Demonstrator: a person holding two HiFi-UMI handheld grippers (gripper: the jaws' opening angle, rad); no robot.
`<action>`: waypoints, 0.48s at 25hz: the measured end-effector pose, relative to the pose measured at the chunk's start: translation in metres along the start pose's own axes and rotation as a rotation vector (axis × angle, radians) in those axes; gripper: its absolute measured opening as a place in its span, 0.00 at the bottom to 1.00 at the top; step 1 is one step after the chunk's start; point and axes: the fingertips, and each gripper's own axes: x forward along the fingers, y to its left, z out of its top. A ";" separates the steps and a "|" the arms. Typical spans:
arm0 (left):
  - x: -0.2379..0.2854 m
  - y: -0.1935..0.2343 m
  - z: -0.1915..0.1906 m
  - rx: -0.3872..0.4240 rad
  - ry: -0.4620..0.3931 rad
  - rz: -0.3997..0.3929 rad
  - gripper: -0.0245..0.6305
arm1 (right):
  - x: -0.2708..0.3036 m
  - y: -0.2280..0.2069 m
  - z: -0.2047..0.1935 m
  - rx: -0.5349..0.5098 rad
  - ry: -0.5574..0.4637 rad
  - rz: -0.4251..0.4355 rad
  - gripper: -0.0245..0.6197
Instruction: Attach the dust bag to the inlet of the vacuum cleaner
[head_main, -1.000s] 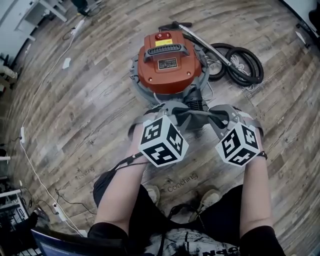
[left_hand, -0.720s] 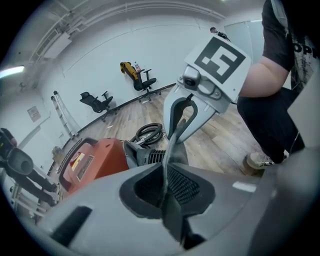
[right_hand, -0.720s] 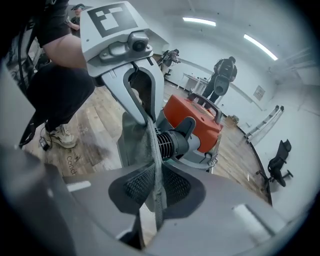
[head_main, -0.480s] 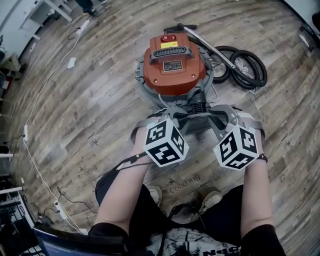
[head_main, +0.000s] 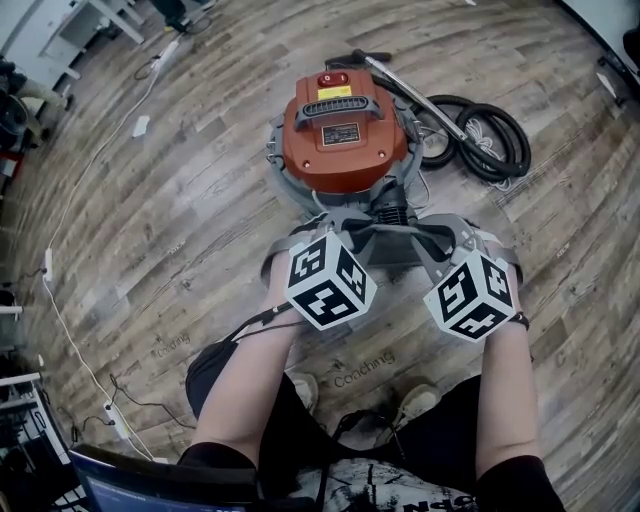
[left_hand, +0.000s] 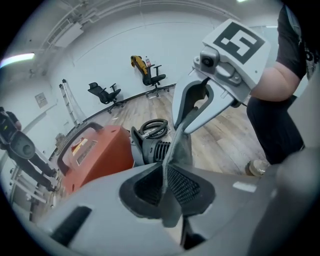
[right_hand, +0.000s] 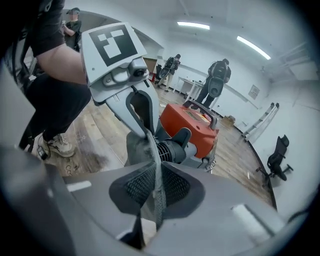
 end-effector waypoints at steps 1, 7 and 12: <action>-0.001 0.001 0.004 0.006 -0.006 0.007 0.09 | 0.000 -0.002 -0.004 0.023 0.005 0.001 0.10; -0.008 -0.002 0.027 0.044 -0.045 0.026 0.09 | 0.008 -0.006 -0.023 0.115 0.042 0.016 0.11; -0.006 0.002 0.019 -0.022 -0.064 0.024 0.09 | 0.009 -0.010 -0.014 0.105 0.005 -0.030 0.11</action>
